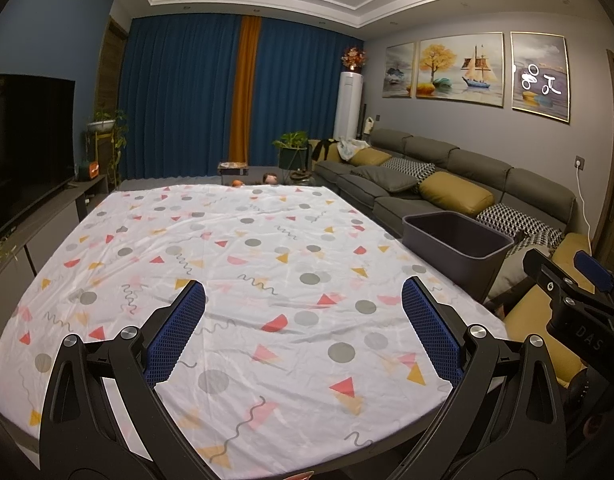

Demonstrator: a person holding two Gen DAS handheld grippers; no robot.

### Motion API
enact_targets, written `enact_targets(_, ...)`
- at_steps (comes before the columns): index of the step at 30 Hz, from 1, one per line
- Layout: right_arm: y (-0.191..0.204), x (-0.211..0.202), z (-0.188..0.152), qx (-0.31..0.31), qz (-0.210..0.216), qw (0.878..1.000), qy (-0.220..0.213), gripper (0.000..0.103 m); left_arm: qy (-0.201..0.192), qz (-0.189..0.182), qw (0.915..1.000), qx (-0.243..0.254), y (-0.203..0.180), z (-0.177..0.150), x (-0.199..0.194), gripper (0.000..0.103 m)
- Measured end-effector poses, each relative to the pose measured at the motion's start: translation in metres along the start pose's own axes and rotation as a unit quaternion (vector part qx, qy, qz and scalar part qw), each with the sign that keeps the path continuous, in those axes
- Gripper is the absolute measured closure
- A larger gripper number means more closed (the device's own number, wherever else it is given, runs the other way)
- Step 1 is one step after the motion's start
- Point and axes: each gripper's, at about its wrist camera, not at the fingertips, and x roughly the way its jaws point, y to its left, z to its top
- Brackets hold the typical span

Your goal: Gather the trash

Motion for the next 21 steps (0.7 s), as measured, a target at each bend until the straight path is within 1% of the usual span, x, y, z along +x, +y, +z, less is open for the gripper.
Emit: enact_targets(21, -0.0021, -0.0007, 0.0012, 0.004, 0.0, 1.0, 0.001, 0.006, -0.005, -0.002, 1.0, 0.008, -0.0082, 0.0038, 0.0005, 0.007)
